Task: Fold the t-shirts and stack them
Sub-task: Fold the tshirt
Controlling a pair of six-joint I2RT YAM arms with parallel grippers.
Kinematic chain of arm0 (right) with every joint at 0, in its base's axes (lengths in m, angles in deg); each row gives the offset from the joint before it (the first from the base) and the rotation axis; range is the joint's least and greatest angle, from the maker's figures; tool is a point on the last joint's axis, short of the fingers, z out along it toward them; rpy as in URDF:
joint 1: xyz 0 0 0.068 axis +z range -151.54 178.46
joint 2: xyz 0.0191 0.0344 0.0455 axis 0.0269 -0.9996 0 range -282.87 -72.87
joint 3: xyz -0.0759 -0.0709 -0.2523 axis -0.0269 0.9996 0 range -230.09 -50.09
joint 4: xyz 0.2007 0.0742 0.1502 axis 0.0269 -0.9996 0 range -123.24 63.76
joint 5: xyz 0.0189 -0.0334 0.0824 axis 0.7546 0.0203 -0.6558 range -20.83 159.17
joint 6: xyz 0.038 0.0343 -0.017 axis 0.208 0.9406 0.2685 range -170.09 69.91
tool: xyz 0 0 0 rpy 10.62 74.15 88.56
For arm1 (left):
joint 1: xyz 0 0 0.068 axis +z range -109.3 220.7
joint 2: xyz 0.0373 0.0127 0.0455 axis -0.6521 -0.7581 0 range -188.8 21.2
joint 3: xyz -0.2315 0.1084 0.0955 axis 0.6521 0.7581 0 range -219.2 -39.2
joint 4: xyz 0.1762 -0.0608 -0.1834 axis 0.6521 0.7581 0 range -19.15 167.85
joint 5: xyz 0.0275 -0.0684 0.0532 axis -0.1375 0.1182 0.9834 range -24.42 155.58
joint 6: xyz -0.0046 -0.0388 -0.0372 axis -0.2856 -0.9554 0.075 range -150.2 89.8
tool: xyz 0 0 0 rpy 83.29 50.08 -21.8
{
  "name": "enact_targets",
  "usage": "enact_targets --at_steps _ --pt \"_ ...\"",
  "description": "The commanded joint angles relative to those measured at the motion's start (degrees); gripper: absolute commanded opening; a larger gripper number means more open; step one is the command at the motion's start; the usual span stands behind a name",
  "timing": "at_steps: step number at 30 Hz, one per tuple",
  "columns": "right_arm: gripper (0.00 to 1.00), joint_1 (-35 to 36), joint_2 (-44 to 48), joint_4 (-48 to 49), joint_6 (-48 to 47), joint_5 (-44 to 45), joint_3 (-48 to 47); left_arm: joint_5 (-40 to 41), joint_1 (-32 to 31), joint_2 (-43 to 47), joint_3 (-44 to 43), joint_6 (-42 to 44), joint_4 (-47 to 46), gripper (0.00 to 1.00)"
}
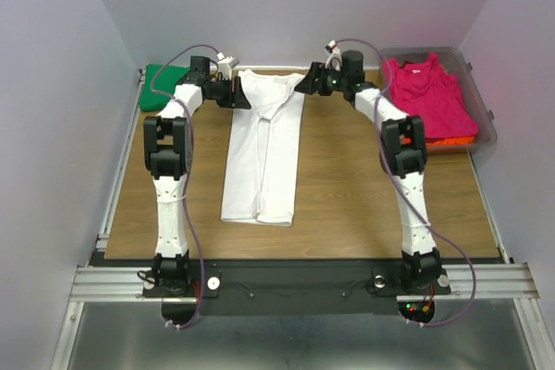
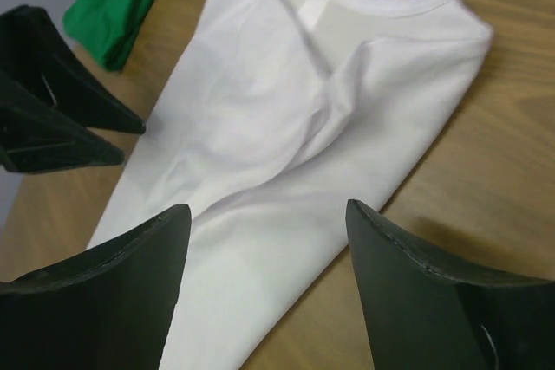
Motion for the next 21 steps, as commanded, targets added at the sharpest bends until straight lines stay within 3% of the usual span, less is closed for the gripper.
enact_targets --at_steps 1,5,9,15,21 --pt "0.79 1.09 20.04 -1.89 -9.85 -8.87 8.87 -5.21 0.05 23.13 8.95 9.64 -1.33 0.54" --pt "0.71 4.5 32.96 -14.62 -19.07 -5.72 21.26 -2.16 0.14 36.8 28.7 21.31 -0.65 0.54" --pt "0.58 8.47 37.38 -15.62 -18.57 -2.99 33.23 -0.74 -0.12 43.48 38.67 27.92 5.95 0.5" --pt "0.53 12.96 36.0 -15.62 -20.5 -0.34 40.36 6.36 -3.89 53.58 57.81 33.02 2.8 0.49" --pt "0.52 13.13 29.49 -15.71 -21.73 0.97 39.05 10.95 -6.45 58.87 64.87 34.35 0.86 0.49"
